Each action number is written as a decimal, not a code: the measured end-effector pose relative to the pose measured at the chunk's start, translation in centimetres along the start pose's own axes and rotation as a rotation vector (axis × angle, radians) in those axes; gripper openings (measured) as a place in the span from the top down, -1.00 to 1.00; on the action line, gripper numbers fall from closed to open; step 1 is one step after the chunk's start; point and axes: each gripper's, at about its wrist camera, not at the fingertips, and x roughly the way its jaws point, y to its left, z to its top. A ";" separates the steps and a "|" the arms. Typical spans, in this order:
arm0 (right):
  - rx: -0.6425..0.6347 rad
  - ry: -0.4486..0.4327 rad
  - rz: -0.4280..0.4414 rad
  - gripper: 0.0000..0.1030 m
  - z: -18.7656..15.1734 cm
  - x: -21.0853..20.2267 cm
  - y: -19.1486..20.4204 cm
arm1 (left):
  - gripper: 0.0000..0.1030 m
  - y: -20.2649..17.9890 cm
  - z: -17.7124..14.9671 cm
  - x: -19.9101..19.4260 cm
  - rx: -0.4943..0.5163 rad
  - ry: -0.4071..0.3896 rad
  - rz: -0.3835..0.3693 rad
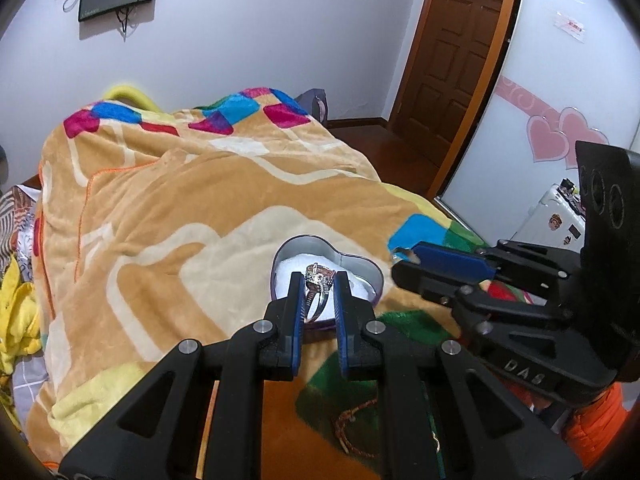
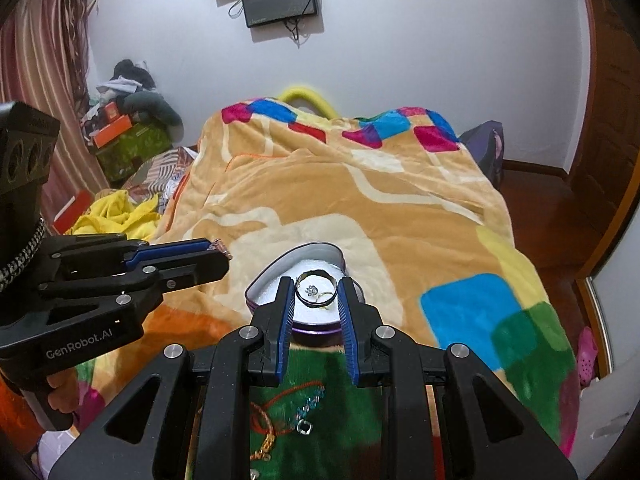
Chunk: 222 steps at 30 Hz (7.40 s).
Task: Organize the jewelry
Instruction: 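Drop both held rings into the heart tin and open both tools, then grasp the red-gold bracelet with the left tool while the right tool grasps the blue bead chain, then lower the bracelet and bead chain into the heart tin and release both, then grasp the gold ring with the left tool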
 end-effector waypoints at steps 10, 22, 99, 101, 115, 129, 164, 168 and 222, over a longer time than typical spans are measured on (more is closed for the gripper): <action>-0.004 0.095 0.007 0.61 0.0 4.3 -0.7 | 0.75 1.6 0.0 3.6 -0.024 0.063 0.000; -0.033 0.142 0.033 0.61 -0.2 5.5 -0.4 | 0.75 1.5 0.3 4.5 -0.029 0.084 -0.041; 0.055 0.236 0.018 0.44 -6.7 2.5 0.1 | 0.88 -0.9 -8.7 -1.4 -0.013 0.147 0.073; 0.039 0.234 0.005 0.44 -6.9 2.9 0.3 | 0.88 -0.5 -8.1 -2.2 -0.011 0.119 0.093; 0.032 0.150 -0.022 0.87 -5.6 0.7 -0.1 | 0.88 0.5 -5.1 -6.6 -0.039 -0.020 0.111; 0.025 -0.020 -0.057 0.87 -1.5 -4.4 -0.6 | 0.88 0.0 -2.2 -8.9 -0.036 -0.122 0.102; -0.011 -0.102 0.041 0.86 3.6 -1.7 0.2 | 0.88 1.6 1.7 0.6 -0.046 -0.050 0.069; -0.014 -0.081 0.053 0.86 3.6 -0.3 0.2 | 0.88 1.6 1.6 2.5 -0.038 -0.014 0.053; -0.019 0.050 -0.050 0.32 -2.0 -5.2 0.6 | 0.17 -4.2 -5.2 -4.3 0.046 0.076 -0.008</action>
